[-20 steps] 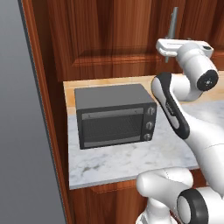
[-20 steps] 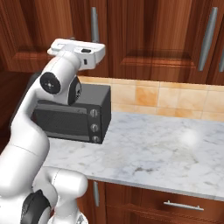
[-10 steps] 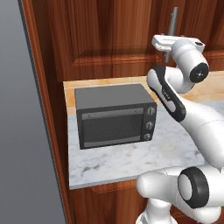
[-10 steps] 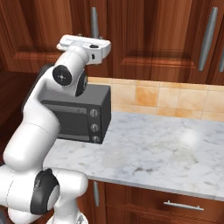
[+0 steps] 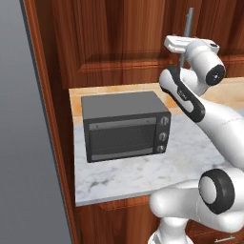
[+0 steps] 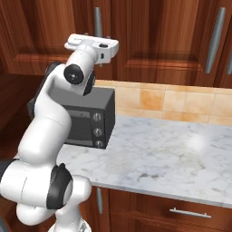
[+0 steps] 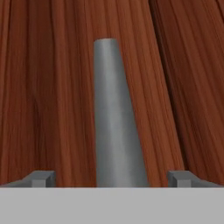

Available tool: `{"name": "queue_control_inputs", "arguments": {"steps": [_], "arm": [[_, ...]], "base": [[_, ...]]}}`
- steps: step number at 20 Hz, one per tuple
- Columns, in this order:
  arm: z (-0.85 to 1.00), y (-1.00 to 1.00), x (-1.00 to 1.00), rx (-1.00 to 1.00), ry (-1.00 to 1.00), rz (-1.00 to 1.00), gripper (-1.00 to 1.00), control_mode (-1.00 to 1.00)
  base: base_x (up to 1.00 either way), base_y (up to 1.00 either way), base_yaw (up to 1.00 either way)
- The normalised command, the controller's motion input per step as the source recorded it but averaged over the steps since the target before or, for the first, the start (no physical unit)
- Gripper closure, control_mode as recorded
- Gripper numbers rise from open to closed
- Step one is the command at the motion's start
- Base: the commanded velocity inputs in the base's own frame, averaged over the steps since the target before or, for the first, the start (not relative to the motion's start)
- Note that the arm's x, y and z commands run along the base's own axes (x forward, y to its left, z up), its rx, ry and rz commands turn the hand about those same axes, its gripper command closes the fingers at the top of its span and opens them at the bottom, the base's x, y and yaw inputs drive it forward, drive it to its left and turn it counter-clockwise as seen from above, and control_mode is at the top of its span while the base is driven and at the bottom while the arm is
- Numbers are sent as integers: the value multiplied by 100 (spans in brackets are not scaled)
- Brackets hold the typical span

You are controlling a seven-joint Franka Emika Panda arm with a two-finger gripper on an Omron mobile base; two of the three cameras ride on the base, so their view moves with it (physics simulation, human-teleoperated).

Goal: Move the oil and vinegar bottle and mustard from the cabinet to the dining counter.

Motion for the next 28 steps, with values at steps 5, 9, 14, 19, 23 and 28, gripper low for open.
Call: {"name": "queue_control_inputs", "arguments": {"steps": [5,9,14,19,23,28], "arm": [[0,-1,42,0,0,4,100,-100],[0,35,23,0,7,6,100,-100],[3,77,-17,-4,2,1,100,-100],[19,79,-74,-13,0,0,100,-100],[21,80,-85,-16,0,0,100,-100],[28,74,-91,-16,0,0,100,-100]], "base": [[0,0,0],[0,0,0],[0,0,0],[0,0,0],[0,0,0],[0,0,0]]}}
